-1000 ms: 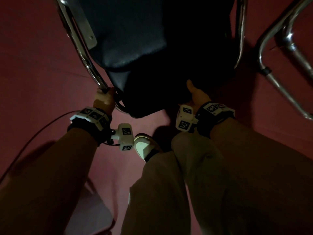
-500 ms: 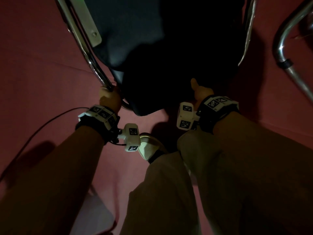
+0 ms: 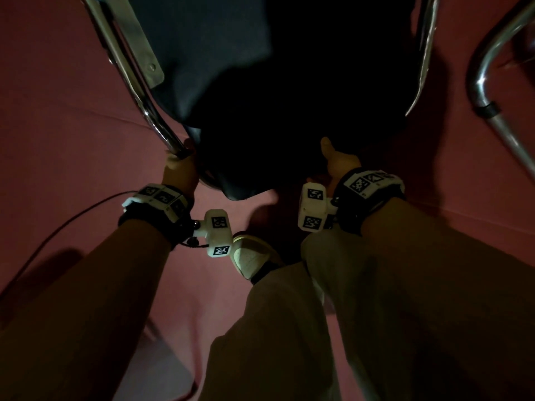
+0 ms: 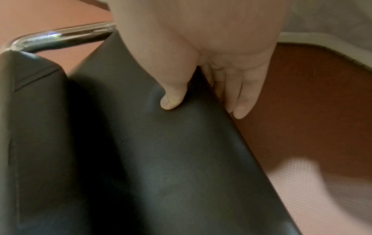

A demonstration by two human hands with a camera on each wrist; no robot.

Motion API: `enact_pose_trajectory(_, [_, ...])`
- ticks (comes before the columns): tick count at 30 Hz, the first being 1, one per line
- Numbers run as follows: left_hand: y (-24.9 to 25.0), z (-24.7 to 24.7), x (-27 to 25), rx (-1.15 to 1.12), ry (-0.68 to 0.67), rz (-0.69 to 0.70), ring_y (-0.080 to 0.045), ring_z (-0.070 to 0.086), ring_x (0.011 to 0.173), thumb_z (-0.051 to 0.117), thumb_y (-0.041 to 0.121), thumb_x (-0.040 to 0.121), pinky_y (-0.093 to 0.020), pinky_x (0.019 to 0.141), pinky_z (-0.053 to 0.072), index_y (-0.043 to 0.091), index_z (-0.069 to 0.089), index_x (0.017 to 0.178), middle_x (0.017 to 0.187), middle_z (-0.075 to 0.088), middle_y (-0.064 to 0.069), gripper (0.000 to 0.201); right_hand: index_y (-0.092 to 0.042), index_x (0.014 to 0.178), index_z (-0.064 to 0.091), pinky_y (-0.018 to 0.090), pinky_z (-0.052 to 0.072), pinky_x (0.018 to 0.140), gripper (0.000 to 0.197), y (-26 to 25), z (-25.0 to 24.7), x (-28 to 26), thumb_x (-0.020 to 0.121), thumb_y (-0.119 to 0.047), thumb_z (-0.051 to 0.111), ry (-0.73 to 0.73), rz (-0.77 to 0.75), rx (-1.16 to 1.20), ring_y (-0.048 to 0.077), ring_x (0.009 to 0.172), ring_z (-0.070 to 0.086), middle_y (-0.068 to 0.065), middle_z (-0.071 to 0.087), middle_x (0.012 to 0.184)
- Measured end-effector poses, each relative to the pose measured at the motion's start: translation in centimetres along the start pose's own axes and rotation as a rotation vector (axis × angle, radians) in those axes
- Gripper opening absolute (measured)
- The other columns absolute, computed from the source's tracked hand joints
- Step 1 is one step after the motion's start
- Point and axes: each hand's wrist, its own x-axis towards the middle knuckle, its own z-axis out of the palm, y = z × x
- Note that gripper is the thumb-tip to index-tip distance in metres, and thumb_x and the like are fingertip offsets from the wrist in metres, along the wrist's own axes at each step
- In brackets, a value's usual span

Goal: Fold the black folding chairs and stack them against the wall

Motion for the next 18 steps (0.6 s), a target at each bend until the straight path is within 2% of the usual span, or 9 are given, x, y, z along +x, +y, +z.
enact_pose_trajectory(3, [0.5,0.2,-0.9,-0.049,0.01,-0.054,-0.022,0.057,0.085,0.056,0.017,0.099,-0.043,0.089,0.051,0.018,0.063,0.086,0.083,0.062,-0.003,0.015,-0.012,0.131,0.054,0.043,0.056,0.075,0.053,0.0,-0.1,-0.7,0.09,-0.042,0.068,-0.006,0.016,0.032,0.032,0.104,0.063,0.011,0.064,0.122])
enact_pose_trajectory(5, [1.0,-0.1,-1.9,-0.035,0.003,-0.092,-0.02,0.059,0.088,0.055,0.02,0.101,-0.043,0.091,0.05,0.017,0.063,0.103,0.092,0.062,-0.003,0.009,-0.01,0.135,0.051,0.042,0.054,0.08,0.05,0.0,-0.2,-1.5,0.095,-0.036,0.063,-0.012,0.024,0.044,0.032,0.109,0.062,0.009,0.062,0.124])
enact_pose_trajectory(7, [2.0,-0.6,-3.1,-0.014,-0.038,-0.146,-0.021,0.058,0.103,0.053,0.016,0.101,-0.042,0.093,0.051,0.012,0.057,0.128,0.108,0.06,-0.005,0.028,-0.008,0.14,0.047,0.039,0.051,0.083,0.046,-0.1,-0.5,-2.7,0.1,-0.031,0.055,-0.021,0.033,0.085,0.03,0.109,0.059,0.009,0.059,0.123])
enact_pose_trajectory(8, [2.6,-0.9,-3.9,-0.011,-0.046,-0.168,-0.023,0.056,0.11,0.053,0.015,0.101,-0.042,0.094,0.05,0.013,0.054,0.133,0.112,0.058,-0.004,0.032,-0.006,0.14,0.047,0.038,0.051,0.081,0.046,-0.3,-0.5,-3.5,0.101,-0.03,0.054,-0.033,0.039,0.103,0.029,0.105,0.059,0.009,0.059,0.12])
enact_pose_trajectory(10, [3.9,-1.4,-5.7,-0.023,-0.025,-0.199,-0.024,0.052,0.113,0.055,0.016,0.1,-0.041,0.094,0.048,0.014,0.054,0.131,0.113,0.058,-0.005,0.031,-0.005,0.14,0.047,0.037,0.052,0.08,0.045,-0.9,-0.4,-5.7,0.101,-0.028,0.053,-0.058,0.039,0.104,0.029,0.104,0.059,0.01,0.059,0.115])
enact_pose_trajectory(12, [5.4,-1.8,-8.0,-0.01,-0.005,-0.194,-0.025,0.052,0.115,0.058,0.021,0.099,-0.041,0.093,0.049,0.014,0.051,0.139,0.121,0.057,-0.008,0.041,-0.008,0.144,0.043,0.038,0.048,0.09,0.047,-1.8,-0.3,-8.5,0.102,-0.028,0.052,-0.073,0.026,0.095,0.031,0.119,0.053,0.013,0.053,0.128])
enact_pose_trajectory(14, [7.2,-2.5,-10.6,0.036,0.019,-0.145,-0.025,0.053,0.113,0.061,0.026,0.098,-0.041,0.093,0.051,0.016,0.05,0.139,0.124,0.056,-0.008,0.044,-0.009,0.145,0.04,0.039,0.046,0.097,0.049,-3.1,0.1,-11.9,0.102,-0.029,0.051,-0.116,-0.029,0.065,0.031,0.119,0.051,0.015,0.049,0.134])
enact_pose_trajectory(16, [9.3,-3.1,-13.1,0.024,0.045,-0.124,-0.025,0.054,0.109,0.061,0.028,0.097,-0.043,0.093,0.051,0.016,0.051,0.136,0.119,0.056,-0.009,0.041,-0.009,0.147,0.039,0.042,0.046,0.102,0.051,-4.9,0.4,-15.4,0.102,-0.029,0.052,-0.138,-0.049,0.073,0.031,0.12,0.051,0.015,0.049,0.133])
enact_pose_trajectory(18, [12.5,-4.2,-16.7,-0.021,0.044,-0.108,-0.027,0.053,0.106,0.058,0.026,0.099,-0.043,0.092,0.049,0.017,0.054,0.126,0.115,0.056,-0.009,0.029,-0.008,0.146,0.04,0.045,0.045,0.104,0.05,-7.4,0.6,-20.3,0.101,-0.028,0.052,-0.163,-0.058,0.081,0.033,0.126,0.05,0.017,0.048,0.137])
